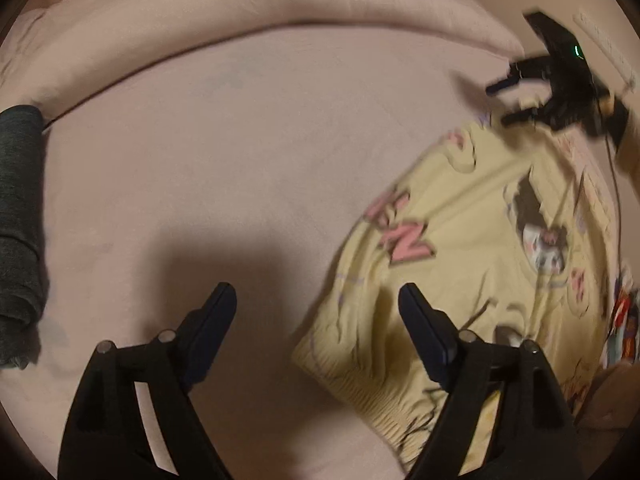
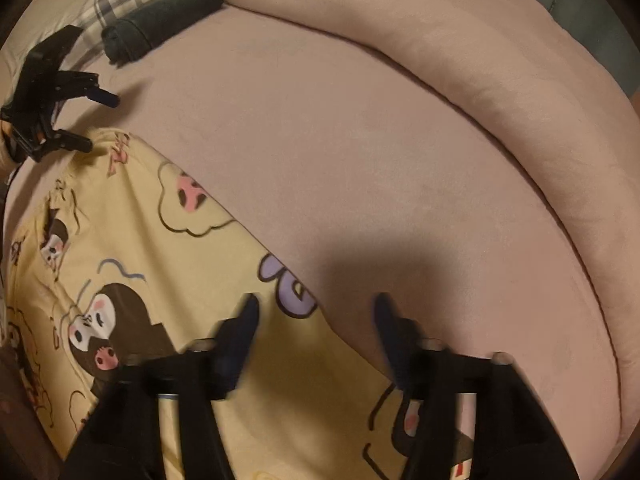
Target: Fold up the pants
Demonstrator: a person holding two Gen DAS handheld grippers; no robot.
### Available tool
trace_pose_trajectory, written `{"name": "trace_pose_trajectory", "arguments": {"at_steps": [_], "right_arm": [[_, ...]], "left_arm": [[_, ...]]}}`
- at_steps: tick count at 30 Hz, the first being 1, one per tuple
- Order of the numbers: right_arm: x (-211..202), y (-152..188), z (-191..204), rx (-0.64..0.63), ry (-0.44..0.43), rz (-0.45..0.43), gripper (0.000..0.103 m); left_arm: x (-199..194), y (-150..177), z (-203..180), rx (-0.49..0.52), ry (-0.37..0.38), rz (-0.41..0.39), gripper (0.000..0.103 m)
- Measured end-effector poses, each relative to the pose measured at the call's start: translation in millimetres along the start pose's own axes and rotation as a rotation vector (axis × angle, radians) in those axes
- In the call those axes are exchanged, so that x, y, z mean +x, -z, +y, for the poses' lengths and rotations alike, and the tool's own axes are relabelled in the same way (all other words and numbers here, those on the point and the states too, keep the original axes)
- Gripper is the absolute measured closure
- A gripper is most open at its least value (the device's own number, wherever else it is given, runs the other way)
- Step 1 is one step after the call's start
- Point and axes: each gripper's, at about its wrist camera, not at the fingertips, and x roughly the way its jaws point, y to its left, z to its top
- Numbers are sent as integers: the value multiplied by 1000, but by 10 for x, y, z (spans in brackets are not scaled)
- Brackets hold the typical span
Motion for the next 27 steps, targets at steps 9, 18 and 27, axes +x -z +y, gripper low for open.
{"name": "trace_pose_trajectory", "arguments": {"at_steps": [9, 18, 27], "right_arm": [[278, 212, -179, 19, -34, 70, 49], [129, 317, 254, -91, 94, 91, 99], [-360, 485, 763, -73, 282, -52, 100]], "left_arm": [[7, 191, 43, 44, 71, 27, 76], [-121, 239, -143, 62, -30, -12, 93], [-299, 184, -605, -1, -269, -127, 94]]}}
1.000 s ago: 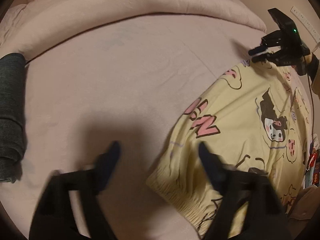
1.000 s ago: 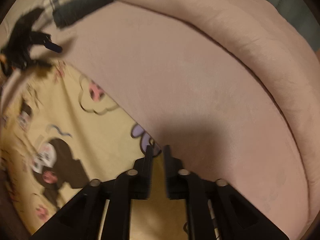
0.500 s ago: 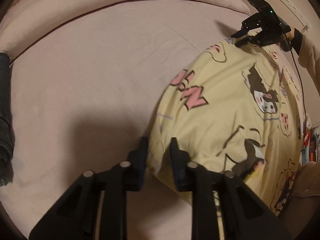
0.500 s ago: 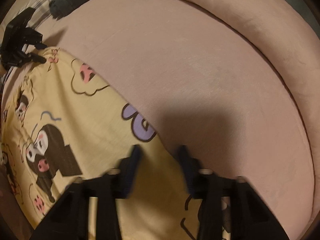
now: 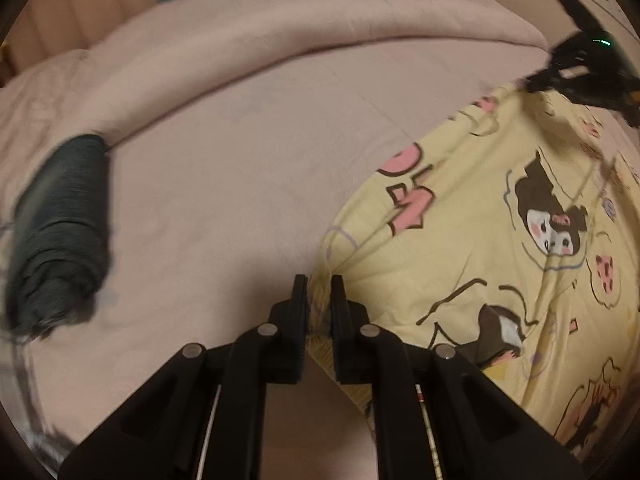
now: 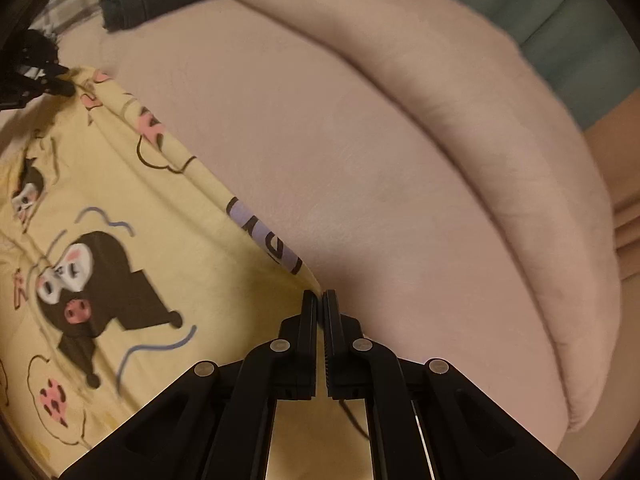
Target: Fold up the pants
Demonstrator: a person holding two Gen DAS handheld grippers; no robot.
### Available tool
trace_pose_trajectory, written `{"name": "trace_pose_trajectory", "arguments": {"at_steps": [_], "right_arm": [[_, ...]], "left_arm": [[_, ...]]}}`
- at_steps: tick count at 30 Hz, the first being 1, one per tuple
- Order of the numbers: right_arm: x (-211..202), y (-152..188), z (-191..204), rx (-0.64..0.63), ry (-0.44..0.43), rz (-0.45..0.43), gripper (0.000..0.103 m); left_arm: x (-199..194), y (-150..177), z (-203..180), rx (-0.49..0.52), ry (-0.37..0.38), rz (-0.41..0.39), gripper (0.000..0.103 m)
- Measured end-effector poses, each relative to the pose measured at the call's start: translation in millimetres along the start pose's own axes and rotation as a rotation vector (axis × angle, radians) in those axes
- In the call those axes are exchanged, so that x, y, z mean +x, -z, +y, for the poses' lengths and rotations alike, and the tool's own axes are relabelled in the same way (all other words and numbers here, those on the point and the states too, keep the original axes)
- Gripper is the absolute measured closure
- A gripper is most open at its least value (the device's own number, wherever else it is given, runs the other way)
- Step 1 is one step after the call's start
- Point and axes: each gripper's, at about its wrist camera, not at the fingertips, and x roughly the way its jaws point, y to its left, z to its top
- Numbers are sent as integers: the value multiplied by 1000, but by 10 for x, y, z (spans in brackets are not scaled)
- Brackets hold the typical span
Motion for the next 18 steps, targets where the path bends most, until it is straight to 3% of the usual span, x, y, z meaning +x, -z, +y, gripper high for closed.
{"name": "trace_pose_trajectory", "arguments": {"at_steps": [5, 9, 12, 18], "right_arm": [[-628, 302, 207, 3, 67, -95, 100], [-1262, 699, 420, -12, 113, -187, 100], [-1503, 979, 676, -47, 135, -219, 100], [-1708, 1478, 1133, -81, 142, -238, 100]], "left_arm": [[-455, 113, -209, 18, -64, -99, 94], [-897, 373, -351, 62, -123, -151, 94], [-1131, 596, -587, 102, -150, -183, 94], [-1276, 1072, -873, 97, -104, -190, 94]]}}
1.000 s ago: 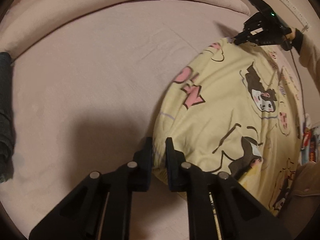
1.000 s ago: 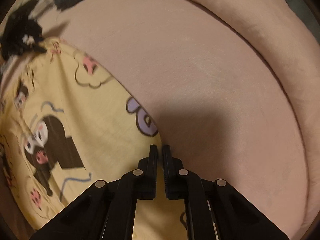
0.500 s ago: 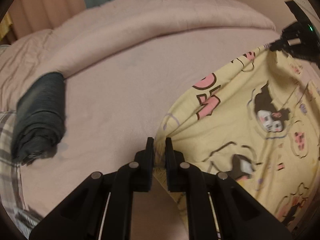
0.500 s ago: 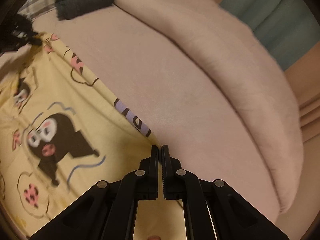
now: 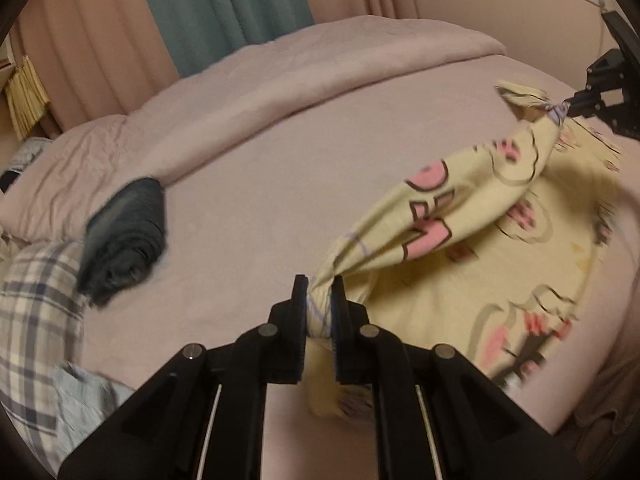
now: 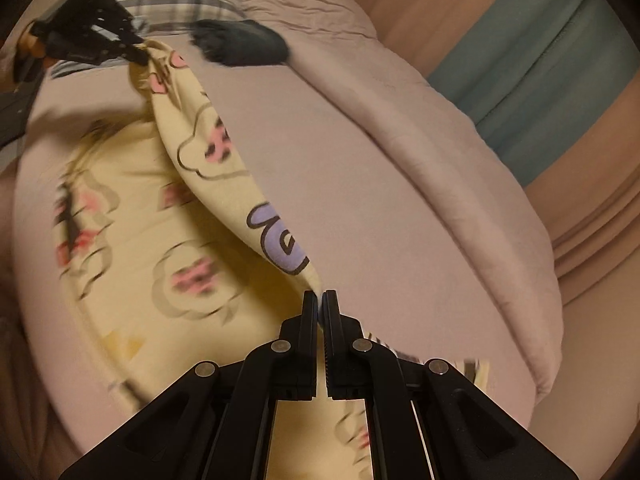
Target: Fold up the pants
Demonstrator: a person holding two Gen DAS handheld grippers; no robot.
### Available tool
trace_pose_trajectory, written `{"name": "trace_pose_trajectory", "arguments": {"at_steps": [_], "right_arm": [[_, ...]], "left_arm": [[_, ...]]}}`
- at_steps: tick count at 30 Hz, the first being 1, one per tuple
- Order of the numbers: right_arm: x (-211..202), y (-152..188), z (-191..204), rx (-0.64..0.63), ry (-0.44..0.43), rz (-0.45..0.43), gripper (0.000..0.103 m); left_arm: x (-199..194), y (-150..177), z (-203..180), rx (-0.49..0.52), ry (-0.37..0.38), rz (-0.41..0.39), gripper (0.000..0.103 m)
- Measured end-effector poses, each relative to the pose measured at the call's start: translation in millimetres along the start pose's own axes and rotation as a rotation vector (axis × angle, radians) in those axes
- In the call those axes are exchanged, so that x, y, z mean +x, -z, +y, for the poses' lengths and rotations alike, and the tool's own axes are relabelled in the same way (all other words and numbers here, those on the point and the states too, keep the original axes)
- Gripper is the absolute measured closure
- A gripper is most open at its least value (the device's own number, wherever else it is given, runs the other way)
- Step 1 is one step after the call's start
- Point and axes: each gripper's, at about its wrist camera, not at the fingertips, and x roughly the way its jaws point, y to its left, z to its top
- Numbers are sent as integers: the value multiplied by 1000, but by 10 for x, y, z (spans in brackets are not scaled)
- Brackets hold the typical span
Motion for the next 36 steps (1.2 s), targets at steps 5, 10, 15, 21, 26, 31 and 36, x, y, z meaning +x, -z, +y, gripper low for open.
{"name": "trace_pose_trajectory", "arguments": {"at_steps": [5, 10, 15, 21, 26, 31, 36], "right_arm": [[2, 225, 413, -61, 3, 46, 100], [156, 355, 669, -124, -10, 102, 100], [259, 457, 797, -148, -66, 148, 100], [225, 427, 739, -149, -42, 118, 100], [31, 327, 547, -89, 37, 60, 100], [46, 340, 768, -144, 1, 56, 100], [290, 538, 1130, -232, -78, 150, 100]], "left_arm": [[188, 347, -357, 19, 79, 80, 94], [192, 532, -493, 10, 152, 115, 94], [121, 667, -526, 18, 172, 136, 94], [146, 467, -392, 50, 88, 78, 94], [7, 93, -81, 56, 18, -46, 94], [88, 226, -53, 84, 31, -31, 94], [220, 602, -324, 117, 71, 42, 94]]}}
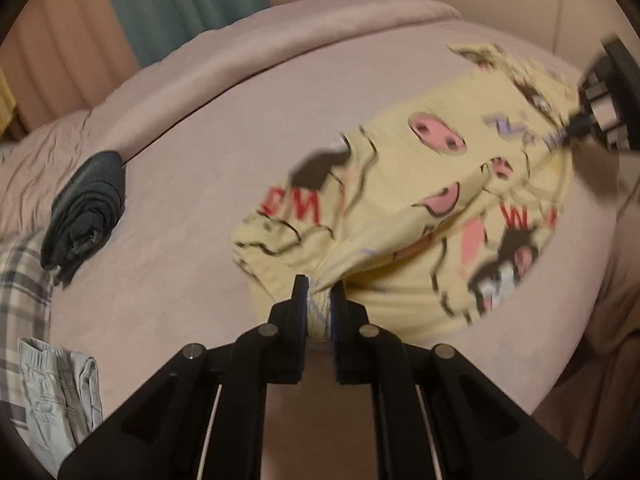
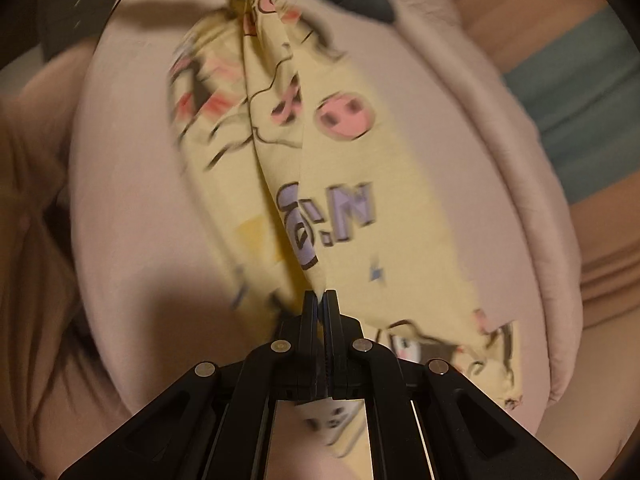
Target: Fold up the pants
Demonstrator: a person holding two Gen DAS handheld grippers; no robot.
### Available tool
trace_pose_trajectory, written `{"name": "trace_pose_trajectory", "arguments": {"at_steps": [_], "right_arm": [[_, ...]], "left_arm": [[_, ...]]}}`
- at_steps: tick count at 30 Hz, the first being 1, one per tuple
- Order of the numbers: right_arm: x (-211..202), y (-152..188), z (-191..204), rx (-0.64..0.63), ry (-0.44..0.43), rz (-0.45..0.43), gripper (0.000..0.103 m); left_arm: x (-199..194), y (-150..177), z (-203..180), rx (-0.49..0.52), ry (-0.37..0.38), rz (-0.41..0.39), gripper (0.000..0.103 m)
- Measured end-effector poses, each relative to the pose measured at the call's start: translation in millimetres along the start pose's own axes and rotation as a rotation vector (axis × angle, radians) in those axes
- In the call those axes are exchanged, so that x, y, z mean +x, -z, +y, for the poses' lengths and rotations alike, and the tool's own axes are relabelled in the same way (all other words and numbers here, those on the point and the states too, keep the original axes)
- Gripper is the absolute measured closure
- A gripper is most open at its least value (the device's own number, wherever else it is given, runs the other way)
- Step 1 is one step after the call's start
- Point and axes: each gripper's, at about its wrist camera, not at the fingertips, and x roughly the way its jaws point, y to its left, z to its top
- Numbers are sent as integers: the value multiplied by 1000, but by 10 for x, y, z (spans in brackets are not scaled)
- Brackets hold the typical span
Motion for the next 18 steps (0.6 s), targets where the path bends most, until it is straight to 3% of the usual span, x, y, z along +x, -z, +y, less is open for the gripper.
{"name": "trace_pose_trajectory", "arguments": {"at_steps": [4, 9, 14, 18], "right_arm": [[43, -23, 16, -8, -8, 13, 100], [-72, -123, 17, -29, 13, -12, 100], [-232, -157, -65, 28, 47, -62, 100], [-188, -193, 151, -8, -15, -58, 100]], "left_arm": [[110, 28, 75, 7, -29, 30, 94], [-35, -182, 245, 1, -57, -42, 94], [-195, -285, 327, 18, -111, -116, 94], [-81, -149, 246, 63, -94, -64, 94]]}}
